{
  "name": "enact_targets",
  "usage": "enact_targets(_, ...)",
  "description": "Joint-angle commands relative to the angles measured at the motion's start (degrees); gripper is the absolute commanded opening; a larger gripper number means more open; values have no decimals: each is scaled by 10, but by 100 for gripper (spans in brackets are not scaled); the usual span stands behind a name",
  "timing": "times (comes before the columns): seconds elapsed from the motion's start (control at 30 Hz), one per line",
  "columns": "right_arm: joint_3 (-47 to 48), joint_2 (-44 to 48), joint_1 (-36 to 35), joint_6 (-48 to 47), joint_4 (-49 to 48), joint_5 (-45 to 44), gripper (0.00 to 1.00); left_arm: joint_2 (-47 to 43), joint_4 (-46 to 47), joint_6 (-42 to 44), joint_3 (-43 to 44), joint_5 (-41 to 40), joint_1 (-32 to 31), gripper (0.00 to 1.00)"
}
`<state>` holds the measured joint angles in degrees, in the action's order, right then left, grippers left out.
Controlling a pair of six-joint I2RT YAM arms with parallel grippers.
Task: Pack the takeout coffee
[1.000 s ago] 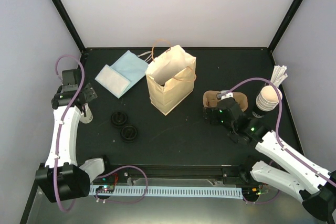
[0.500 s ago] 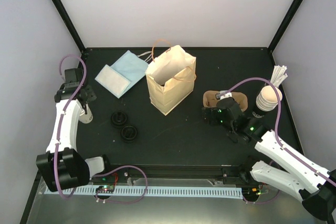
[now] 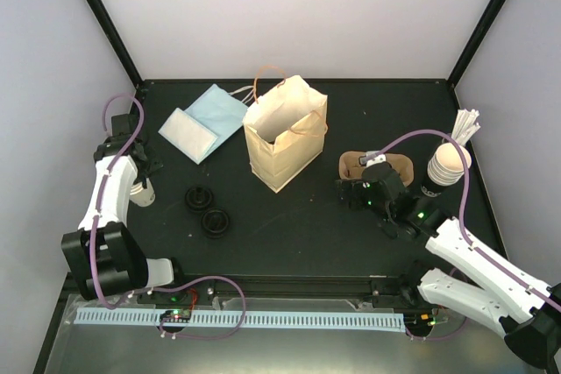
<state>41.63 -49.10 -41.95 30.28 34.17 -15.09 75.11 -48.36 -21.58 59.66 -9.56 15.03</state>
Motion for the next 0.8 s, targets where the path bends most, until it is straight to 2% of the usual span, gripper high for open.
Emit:
enact_targets(0.0,-6,8,4,-6,-20,7,100,-5,-14,-12,18,-10,5,25)
enact_targets(0.1,-7,5,4,-6,-22,10,100,-7,-17,-15,19,-18,5,16)
enact_targets(0.4,-8,3,5,-7,-22,13,100,-32,-15,-14,17,-34,5,16)
enact_targets(0.6,-7,-2,4,-7,-21,14,100,-41,-12,-9,15,-31,4,9)
enact_targets(0.77,-7,-5,4,-8,-21,16,100,-52,-7,-9,11,-31,5,8)
